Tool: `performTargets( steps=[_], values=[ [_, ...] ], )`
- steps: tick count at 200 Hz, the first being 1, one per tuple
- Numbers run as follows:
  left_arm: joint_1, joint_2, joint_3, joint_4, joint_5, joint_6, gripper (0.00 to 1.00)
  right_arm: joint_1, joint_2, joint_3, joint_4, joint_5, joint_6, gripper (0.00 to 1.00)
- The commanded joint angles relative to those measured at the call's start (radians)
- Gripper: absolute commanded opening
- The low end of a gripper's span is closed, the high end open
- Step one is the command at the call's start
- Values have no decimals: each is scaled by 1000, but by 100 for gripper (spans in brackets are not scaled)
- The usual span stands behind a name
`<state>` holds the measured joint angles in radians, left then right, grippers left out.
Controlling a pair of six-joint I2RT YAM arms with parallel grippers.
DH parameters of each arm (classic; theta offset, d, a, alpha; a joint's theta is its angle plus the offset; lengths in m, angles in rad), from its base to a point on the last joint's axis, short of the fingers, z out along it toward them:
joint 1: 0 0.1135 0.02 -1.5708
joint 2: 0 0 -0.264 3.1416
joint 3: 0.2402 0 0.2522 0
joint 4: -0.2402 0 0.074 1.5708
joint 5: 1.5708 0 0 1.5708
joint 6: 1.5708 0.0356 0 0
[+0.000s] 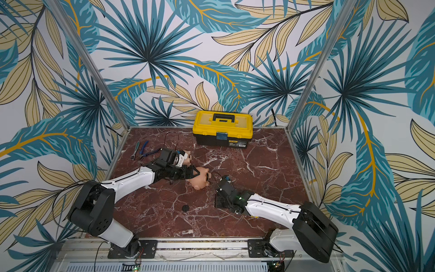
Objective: Close piggy banks
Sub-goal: Pick up the knob at the center of the board, then adjust the piggy bank at the center of the board.
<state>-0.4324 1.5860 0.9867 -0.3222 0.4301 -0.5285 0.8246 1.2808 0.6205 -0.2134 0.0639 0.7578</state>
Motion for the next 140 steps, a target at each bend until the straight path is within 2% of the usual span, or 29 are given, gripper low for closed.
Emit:
performTargets(
  steps=[1, 22, 47, 67, 98, 140],
  values=[
    [-9, -20, 88, -191, -86, -11, 100, -59, -52, -38, 109, -48, -97, 0],
    [-23, -18, 143, -258, -87, -40, 99, -111, -100, -72, 173, -92, -142, 0],
    [-71, -5, 215, -334, -139, -45, 99, -158, -150, -98, 233, -142, -208, 0],
    [-97, 26, 263, -360, -125, -48, 100, -192, -176, -126, 295, -196, -243, 0],
    [-113, 70, 323, -413, -215, -28, 99, -243, -181, -199, 466, -320, -233, 0],
    [-117, 143, 372, -426, -164, 14, 100, -270, -147, -247, 573, -394, -195, 0]
  ],
)
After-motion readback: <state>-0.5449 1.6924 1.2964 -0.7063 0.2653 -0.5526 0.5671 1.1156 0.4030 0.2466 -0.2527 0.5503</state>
